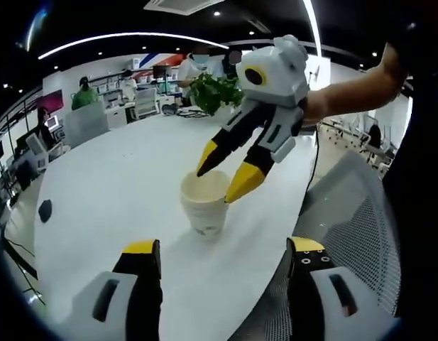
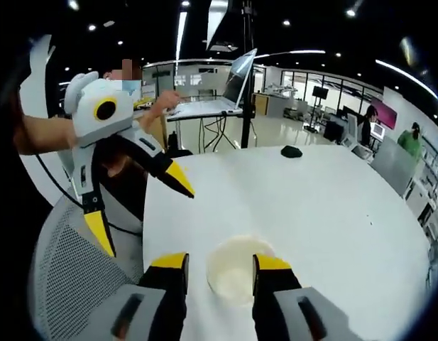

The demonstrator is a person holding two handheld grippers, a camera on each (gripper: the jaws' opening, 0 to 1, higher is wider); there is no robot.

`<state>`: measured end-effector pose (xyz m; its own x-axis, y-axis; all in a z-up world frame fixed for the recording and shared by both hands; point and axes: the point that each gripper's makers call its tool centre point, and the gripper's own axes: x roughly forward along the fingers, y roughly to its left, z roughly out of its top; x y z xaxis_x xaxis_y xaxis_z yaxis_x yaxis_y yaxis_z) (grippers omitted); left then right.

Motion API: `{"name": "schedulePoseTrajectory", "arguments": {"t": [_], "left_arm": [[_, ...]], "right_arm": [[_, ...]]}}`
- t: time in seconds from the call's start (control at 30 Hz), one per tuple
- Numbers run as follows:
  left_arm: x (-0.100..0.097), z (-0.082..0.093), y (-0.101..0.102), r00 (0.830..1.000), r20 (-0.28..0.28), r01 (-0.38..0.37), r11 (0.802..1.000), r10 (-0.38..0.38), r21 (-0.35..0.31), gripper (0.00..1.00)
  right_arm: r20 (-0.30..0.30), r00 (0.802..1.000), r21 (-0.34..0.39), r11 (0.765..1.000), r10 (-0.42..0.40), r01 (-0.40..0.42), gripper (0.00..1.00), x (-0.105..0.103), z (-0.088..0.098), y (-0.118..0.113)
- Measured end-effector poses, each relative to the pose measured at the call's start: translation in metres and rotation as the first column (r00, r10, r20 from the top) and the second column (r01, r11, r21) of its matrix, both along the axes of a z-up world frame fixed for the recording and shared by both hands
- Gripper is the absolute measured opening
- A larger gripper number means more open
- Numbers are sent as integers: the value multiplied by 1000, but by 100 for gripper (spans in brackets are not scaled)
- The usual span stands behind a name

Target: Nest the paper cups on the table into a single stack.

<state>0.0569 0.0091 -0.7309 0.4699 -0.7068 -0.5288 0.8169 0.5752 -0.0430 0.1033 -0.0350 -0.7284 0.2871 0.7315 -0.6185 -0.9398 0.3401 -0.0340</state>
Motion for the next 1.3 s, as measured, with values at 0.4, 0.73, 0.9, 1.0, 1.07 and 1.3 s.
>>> {"name": "schedulePoseTrajectory", "arguments": {"t": [0.4, 0.73, 0.9, 1.0, 1.07, 1.3], "left_arm": [[35, -30, -25, 1000, 0, 14, 1000, -14, 17, 69], [51, -55, -36, 998, -21, 56, 996, -54, 72, 65], [55, -59, -41, 997, -25, 79, 994, -78, 80, 61], [57, -58, -44, 995, -24, 103, 992, -101, 79, 56], [59, -59, -46, 994, -23, 112, 991, -111, 75, 52], [60, -57, -55, 989, -19, 146, 986, -145, 76, 44]], "right_arm": [[32, 988, 30, 988, -154, 153, 57, 15, -17, -17], [-16, 982, 36, 981, -188, 188, 55, 16, -31, -13], [-18, 981, 34, 980, -195, 195, 54, 18, -33, -13], [-30, 980, 32, 980, -198, 199, 53, 18, -34, -12], [-33, 979, 31, 979, -199, 200, 51, 17, -34, -12], [-42, 980, 26, 980, -195, 196, 46, 15, -35, -11]]}}
